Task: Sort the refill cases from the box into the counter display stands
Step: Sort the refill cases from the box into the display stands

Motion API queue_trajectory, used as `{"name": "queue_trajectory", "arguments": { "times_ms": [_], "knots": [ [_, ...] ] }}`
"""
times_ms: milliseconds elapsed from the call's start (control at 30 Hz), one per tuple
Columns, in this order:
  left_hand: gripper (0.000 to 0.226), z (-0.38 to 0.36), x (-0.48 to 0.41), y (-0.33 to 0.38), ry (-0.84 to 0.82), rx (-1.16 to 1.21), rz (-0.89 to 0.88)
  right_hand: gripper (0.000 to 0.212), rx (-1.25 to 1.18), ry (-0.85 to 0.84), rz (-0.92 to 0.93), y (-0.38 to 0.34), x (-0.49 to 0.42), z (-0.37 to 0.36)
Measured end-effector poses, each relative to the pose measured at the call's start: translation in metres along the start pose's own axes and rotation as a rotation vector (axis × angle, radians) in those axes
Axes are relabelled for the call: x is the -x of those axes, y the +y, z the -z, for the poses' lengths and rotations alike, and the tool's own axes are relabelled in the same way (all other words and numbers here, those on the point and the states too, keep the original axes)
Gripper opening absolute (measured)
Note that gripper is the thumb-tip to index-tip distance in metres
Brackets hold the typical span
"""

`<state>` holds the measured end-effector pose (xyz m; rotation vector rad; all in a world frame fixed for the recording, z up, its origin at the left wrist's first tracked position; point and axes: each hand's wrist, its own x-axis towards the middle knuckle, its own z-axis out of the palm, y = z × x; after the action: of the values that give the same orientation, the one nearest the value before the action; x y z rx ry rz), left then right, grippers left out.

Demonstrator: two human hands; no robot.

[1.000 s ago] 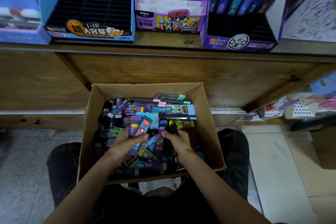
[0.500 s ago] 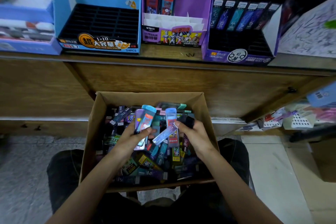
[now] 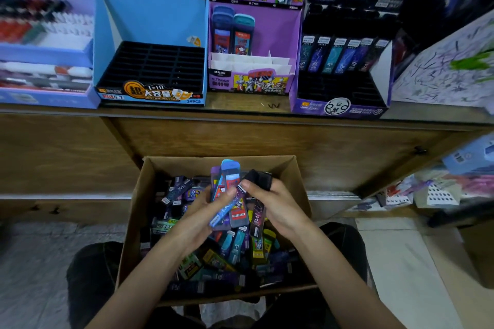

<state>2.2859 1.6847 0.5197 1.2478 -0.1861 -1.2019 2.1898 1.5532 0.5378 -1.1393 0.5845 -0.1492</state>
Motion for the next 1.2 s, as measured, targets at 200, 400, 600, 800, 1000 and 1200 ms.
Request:
{"name": "queue_trajectory", "arguments": {
  "times_ms": [200,400,600,800,1000,1200],
  "knots": [
    [0.056,-0.003,0.004,0.005,0.064,-0.088,-0.094,0.035,0.186,0.112,0.008,-0.005,0.0,-0.002],
    [0.058,-0.004,0.009,0.028,0.092,-0.06,-0.173,0.015,-0.092,0.122,-0.03,-0.024,0.004,0.02],
    [0.05,-0.023,0.01,0.054,0.086,-0.092,-0.264,0.017,-0.26,-0.009,0.14,-0.065,0.019,0.032],
    [0.05,-0.054,0.002,0.08,0.067,-0.055,-0.334,0.01,-0.18,0.15,0.497,-0.124,0.031,0.049],
    [0.047,-0.079,-0.006,0.111,0.062,-0.062,-0.442,0.014,0.196,0.413,0.702,-0.199,0.023,0.082],
    [0.044,-0.09,-0.016,0.131,0.067,-0.083,-0.497,0.02,0.417,0.593,0.81,-0.265,-0.007,0.12]
  ]
}}
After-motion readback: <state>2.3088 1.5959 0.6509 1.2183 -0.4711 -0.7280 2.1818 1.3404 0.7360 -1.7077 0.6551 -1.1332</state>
